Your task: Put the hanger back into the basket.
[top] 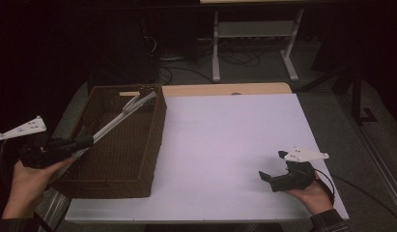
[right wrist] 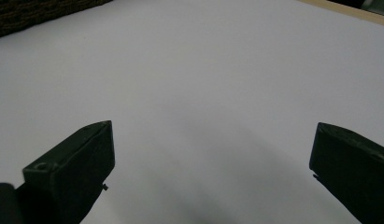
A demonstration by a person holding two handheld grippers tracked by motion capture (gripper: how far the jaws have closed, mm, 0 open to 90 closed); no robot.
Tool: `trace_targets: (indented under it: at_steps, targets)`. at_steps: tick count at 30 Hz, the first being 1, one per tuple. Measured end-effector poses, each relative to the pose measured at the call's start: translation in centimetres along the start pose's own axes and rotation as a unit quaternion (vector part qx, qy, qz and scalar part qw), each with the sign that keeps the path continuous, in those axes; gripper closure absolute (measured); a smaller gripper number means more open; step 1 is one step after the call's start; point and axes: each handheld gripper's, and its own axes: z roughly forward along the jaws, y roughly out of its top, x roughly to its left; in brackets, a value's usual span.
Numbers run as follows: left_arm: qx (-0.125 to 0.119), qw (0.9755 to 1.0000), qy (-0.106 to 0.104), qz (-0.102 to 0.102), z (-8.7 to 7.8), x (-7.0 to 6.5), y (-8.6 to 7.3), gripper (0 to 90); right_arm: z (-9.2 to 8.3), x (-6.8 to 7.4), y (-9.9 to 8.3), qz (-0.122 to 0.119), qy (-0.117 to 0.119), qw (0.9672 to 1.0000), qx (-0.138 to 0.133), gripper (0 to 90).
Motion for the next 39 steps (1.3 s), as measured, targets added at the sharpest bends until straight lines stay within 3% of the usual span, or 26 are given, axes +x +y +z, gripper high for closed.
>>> trace_targets:
  at_steps: [13,17,23,28,32,39]
  targets:
    - [0.056,0.9984,-0.004,-0.009,2.5,2.1,-0.5,82.6,0.0,-0.1,-0.1,0.001,-0.002,1.0000,0.000,0.0]
    - [0.055,0.9984,-0.008,-0.014,2.8,2.6,-0.7,82.7,0.0,-0.1,-0.1,-0.001,-0.002,1.0000,0.001,0.0]
    - [0.080,0.9965,-0.011,-0.022,3.1,3.4,-1.5,82.4,0.0,-0.1,-0.1,-0.001,-0.003,1.0000,0.000,0.0]
    - [0.085,0.9959,-0.012,-0.029,3.1,3.7,-2.1,82.1,0.0,-0.1,-0.1,-0.001,-0.003,1.0000,0.001,0.0]
    - [0.085,0.9958,0.000,-0.032,3.0,3.9,-2.2,80.4,0.0,-0.1,0.0,0.000,-0.003,1.0000,0.000,0.0]
    - [0.076,0.9965,0.003,-0.035,2.8,3.9,-2.1,72.5,-0.1,-0.1,-0.1,0.002,-0.003,1.0000,0.000,0.0]
